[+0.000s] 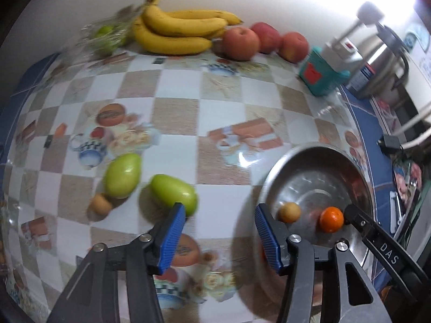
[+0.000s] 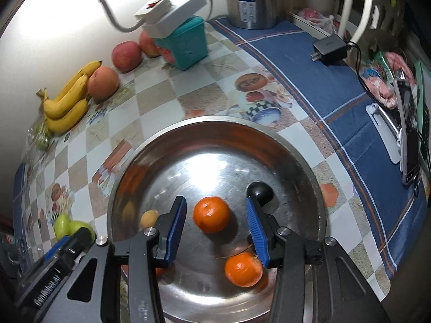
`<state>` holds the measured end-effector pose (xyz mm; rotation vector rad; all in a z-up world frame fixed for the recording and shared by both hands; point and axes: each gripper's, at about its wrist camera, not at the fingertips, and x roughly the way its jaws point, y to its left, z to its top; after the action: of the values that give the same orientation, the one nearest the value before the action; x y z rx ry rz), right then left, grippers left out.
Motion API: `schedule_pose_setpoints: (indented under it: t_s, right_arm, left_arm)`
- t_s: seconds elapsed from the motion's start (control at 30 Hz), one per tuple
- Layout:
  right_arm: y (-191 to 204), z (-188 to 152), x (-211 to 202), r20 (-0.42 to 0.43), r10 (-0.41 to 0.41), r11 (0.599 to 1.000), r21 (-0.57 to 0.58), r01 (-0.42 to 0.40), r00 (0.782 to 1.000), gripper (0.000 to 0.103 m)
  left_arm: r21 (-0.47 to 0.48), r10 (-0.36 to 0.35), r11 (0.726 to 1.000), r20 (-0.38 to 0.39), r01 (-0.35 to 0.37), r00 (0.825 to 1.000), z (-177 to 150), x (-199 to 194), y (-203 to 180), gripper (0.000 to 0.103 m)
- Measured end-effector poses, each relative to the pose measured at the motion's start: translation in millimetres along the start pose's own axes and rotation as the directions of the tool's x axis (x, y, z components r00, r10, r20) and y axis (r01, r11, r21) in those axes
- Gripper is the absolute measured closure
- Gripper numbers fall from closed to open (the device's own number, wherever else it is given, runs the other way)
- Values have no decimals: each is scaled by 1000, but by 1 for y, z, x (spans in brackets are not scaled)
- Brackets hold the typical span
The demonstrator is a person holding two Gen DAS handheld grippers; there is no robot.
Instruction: Organize fruits
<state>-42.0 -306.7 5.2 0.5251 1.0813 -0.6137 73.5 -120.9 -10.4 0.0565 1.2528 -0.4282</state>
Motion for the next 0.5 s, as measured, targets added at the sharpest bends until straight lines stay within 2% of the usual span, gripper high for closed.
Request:
schedule_pose_setpoints:
  t_s: [0.2,0.4,0.5]
  right_arm:
    - [14,-5,-1,3,-6,998,-55,7,1000,56]
    - [28,-8,1,-5,-12,994,-107,11,1000,55]
    - [31,-9,3,-9,-17,992,-121,16,1000,48]
  left_arm:
    - [-89,-2,996,11,3,1000,4,-9,27,38]
    - [-167,6,986,-11,-7,1000,5,-5,45,35]
    - [-184,6,983,-18,-9,1000,5,-4,48,30]
